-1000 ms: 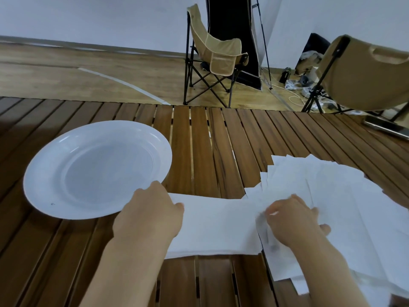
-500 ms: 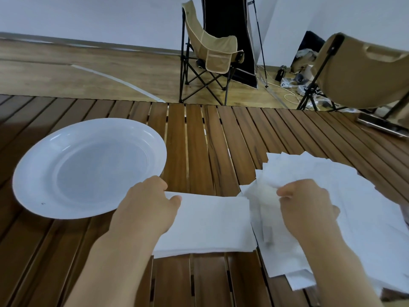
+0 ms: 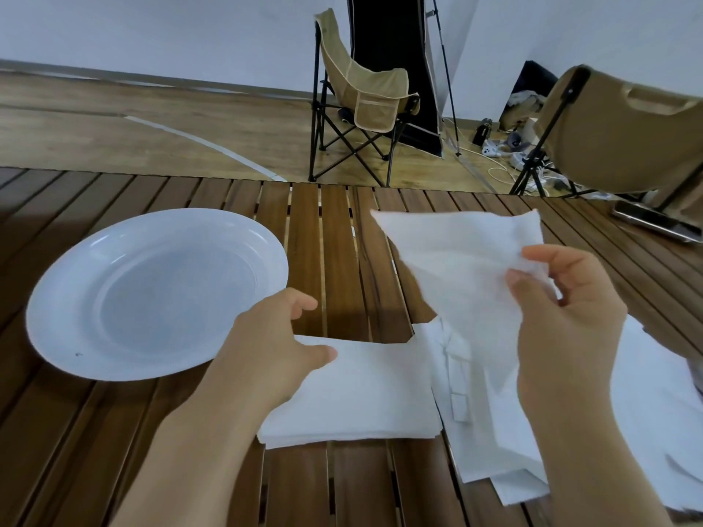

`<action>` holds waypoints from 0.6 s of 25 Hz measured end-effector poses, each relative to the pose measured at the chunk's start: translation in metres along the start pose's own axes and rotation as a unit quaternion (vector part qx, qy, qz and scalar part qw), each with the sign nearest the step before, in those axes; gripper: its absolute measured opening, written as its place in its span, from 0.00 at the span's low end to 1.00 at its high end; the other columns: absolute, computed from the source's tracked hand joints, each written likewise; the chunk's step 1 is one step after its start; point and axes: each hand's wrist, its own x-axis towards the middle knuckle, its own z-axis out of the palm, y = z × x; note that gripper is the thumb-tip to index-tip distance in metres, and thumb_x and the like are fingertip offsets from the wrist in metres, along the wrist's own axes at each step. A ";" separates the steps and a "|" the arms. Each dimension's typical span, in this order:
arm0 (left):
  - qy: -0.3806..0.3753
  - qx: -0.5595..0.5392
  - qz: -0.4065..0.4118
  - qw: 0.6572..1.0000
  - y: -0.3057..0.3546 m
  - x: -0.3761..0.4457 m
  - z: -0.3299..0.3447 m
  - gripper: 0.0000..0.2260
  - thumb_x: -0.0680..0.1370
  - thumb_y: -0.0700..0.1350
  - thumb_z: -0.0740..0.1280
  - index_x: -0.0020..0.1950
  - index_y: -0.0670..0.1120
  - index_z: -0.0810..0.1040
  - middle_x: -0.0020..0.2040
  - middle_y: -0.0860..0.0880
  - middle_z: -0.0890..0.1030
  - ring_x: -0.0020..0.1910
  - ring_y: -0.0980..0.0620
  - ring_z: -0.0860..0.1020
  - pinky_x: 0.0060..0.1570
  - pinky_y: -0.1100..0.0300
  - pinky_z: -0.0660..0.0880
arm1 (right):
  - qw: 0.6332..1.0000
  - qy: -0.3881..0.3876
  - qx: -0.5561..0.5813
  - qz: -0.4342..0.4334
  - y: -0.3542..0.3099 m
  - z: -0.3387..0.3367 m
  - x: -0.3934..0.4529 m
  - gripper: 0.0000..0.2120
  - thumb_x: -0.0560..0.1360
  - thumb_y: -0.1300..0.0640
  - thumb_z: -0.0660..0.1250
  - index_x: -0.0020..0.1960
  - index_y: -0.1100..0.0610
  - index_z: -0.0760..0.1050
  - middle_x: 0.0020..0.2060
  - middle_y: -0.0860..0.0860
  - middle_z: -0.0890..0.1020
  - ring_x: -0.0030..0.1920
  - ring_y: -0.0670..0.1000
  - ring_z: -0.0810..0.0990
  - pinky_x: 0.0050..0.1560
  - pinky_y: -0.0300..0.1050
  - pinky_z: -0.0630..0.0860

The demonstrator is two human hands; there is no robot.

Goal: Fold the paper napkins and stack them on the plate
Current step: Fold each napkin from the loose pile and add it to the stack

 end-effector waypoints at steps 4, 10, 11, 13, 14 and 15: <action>-0.081 -0.094 0.020 0.992 0.005 -0.002 -0.007 0.47 0.58 0.67 0.75 0.72 0.65 0.55 0.68 0.63 0.67 0.64 0.58 0.70 0.45 0.68 0.72 | 0.962 -0.077 0.178 0.191 -0.012 -0.005 0.002 0.10 0.75 0.66 0.67 0.46 0.51 0.80 0.39 0.49 0.80 0.41 0.48 0.78 0.45 0.46 0.78; -0.064 -0.234 0.118 0.963 0.020 -0.005 -0.015 0.43 0.60 0.67 0.75 0.68 0.75 0.53 0.66 0.62 0.73 0.64 0.57 0.74 0.63 0.48 0.72 | 0.959 -0.180 0.086 0.200 -0.004 -0.001 0.000 0.07 0.75 0.58 0.69 0.50 0.50 0.84 0.44 0.45 0.85 0.45 0.45 0.82 0.52 0.45 0.74; -0.043 -0.222 0.135 0.965 0.022 -0.005 -0.016 0.41 0.63 0.65 0.74 0.68 0.76 0.53 0.68 0.58 0.72 0.65 0.52 0.73 0.65 0.46 0.70 | 0.955 -0.204 0.078 0.202 -0.004 0.000 -0.001 0.07 0.74 0.56 0.69 0.51 0.49 0.84 0.48 0.46 0.85 0.47 0.46 0.83 0.53 0.46 0.74; 0.017 -0.200 0.166 0.966 0.024 -0.005 -0.019 0.34 0.68 0.58 0.73 0.68 0.74 0.58 0.65 0.53 0.76 0.64 0.44 0.74 0.63 0.42 0.71 | 0.936 -0.275 0.079 0.206 -0.004 0.000 -0.002 0.09 0.72 0.54 0.70 0.52 0.48 0.83 0.53 0.51 0.83 0.51 0.53 0.81 0.48 0.48 0.77; 0.050 -0.187 0.174 0.966 0.023 -0.004 -0.021 0.28 0.70 0.55 0.73 0.66 0.71 0.65 0.61 0.54 0.78 0.61 0.45 0.76 0.62 0.42 0.72 | 0.926 -0.309 0.078 0.205 -0.006 0.001 -0.004 0.11 0.70 0.53 0.71 0.52 0.48 0.83 0.53 0.52 0.82 0.51 0.54 0.81 0.45 0.47 0.78; 0.078 -0.176 0.178 0.965 0.022 -0.004 -0.023 0.21 0.72 0.53 0.72 0.61 0.69 0.71 0.56 0.57 0.80 0.59 0.50 0.77 0.61 0.44 0.73 | 0.920 -0.330 0.072 0.199 -0.006 0.001 -0.005 0.13 0.67 0.52 0.72 0.51 0.47 0.83 0.51 0.53 0.83 0.50 0.54 0.81 0.44 0.46 0.79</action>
